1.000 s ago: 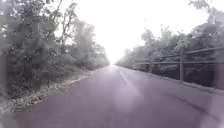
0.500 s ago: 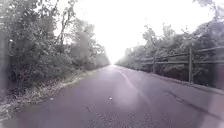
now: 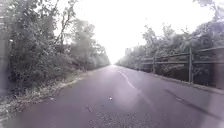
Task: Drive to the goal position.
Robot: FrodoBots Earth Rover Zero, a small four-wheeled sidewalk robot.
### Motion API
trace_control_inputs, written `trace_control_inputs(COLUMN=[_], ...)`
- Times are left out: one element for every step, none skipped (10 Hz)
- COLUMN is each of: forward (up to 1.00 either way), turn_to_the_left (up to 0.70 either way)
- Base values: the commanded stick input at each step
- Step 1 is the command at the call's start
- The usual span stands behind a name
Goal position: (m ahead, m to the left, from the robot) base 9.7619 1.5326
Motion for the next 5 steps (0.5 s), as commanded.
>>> trace_control_inputs(forward=[1.00,1.00,1.00,1.00,1.00], turn_to_the_left=[0.00,0.00,0.00,0.00,0.00])
